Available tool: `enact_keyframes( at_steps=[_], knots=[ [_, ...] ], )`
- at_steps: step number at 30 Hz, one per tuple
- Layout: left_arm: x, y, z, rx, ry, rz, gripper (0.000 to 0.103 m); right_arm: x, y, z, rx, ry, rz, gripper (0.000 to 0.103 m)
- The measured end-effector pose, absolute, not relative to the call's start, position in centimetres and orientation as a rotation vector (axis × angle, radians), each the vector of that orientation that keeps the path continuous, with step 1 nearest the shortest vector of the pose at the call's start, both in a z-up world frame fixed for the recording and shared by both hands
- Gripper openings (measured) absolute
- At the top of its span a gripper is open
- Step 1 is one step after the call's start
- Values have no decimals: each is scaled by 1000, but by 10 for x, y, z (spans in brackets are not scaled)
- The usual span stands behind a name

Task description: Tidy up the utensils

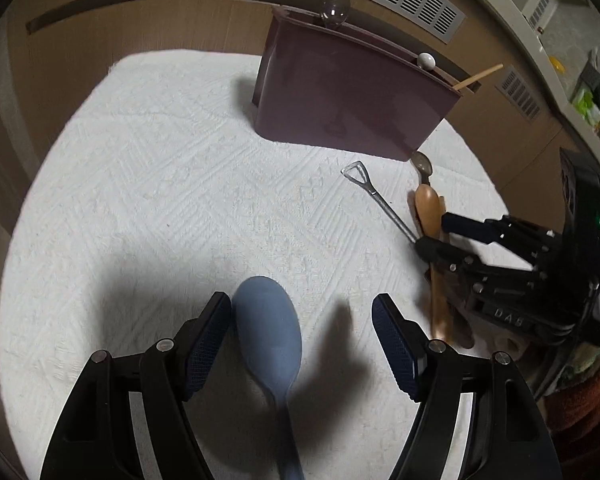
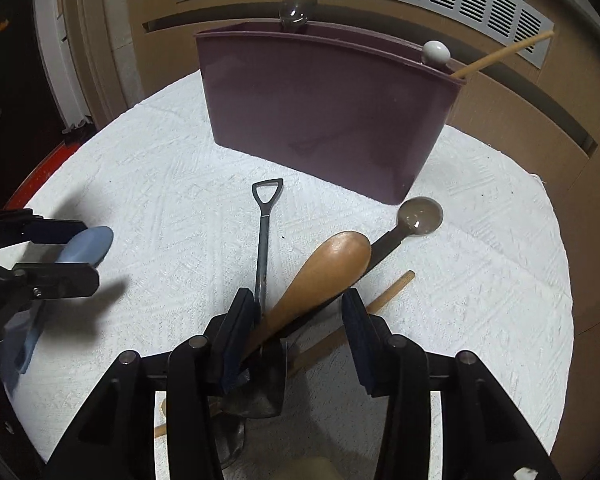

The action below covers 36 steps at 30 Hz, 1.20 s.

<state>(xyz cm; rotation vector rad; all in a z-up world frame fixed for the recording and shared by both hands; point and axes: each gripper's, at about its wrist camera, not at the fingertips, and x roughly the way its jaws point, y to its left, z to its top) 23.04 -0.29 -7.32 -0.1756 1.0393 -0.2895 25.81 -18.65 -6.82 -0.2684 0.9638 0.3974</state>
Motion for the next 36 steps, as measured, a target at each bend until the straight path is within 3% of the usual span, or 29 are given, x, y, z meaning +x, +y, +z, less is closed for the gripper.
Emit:
enact_keyframes(
  at_steps=[4,9,10,12,14,22,25,27,29,36],
  knots=[
    [222,0,-76,-101,1041,-255,73,273,-185,-75,-123,1013,356,45],
    [215,12,-78,-125,1053,-243,72,291,-174,-77,-127,962,269,40],
    [215,14,-78,-134,1055,-240,72,290,-171,-77,-151,950,265,37],
    [215,17,-78,-139,1056,-242,72,286,-165,-75,-203,934,277,17],
    [216,14,-78,-115,1059,-239,72,280,-163,-71,-193,951,338,9],
    [221,-7,-81,-5,1084,-206,72,238,-191,-63,-217,935,410,8],
    [227,-10,-80,-6,1058,-194,59,235,-194,-64,-178,947,438,14],
    [230,-11,-80,-11,1042,-185,48,233,-201,-60,-159,933,436,32],
    [233,-11,-80,-19,1033,-182,35,232,-202,-60,-170,925,419,33],
    [226,-2,-79,-85,1033,-212,35,241,-188,-65,-189,933,410,33]
  ],
)
